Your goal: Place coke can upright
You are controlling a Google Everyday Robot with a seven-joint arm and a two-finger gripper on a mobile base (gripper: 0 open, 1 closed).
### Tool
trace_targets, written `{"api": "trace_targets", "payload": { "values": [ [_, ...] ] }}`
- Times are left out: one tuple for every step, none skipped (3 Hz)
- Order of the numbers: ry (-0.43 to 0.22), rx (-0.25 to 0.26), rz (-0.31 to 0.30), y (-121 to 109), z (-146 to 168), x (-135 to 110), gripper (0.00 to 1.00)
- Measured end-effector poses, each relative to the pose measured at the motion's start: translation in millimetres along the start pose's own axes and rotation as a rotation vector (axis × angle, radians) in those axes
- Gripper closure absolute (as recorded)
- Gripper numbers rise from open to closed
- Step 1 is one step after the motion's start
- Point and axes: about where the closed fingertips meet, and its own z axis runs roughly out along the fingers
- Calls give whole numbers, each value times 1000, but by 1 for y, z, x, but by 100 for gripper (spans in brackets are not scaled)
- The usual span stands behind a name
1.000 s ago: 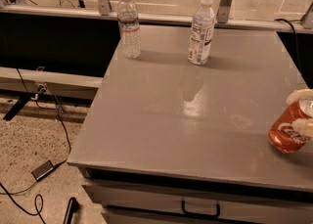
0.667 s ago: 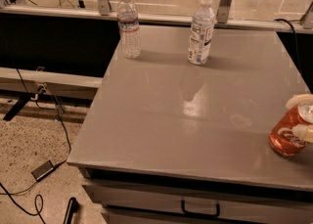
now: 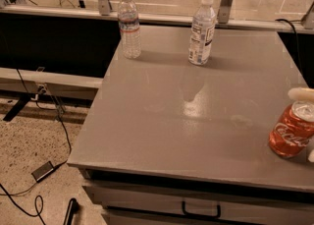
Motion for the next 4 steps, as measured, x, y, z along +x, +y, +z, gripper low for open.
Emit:
{"api": "trace_targets", "payload": {
  "values": [
    [63,1,-37,2,1,2,0],
    [110,49,-60,-3,-17,-2,0],
    [176,119,-52,-11,-43,-9,0],
    [181,127,-50,-12,-46,-9,0]
  ]
}}
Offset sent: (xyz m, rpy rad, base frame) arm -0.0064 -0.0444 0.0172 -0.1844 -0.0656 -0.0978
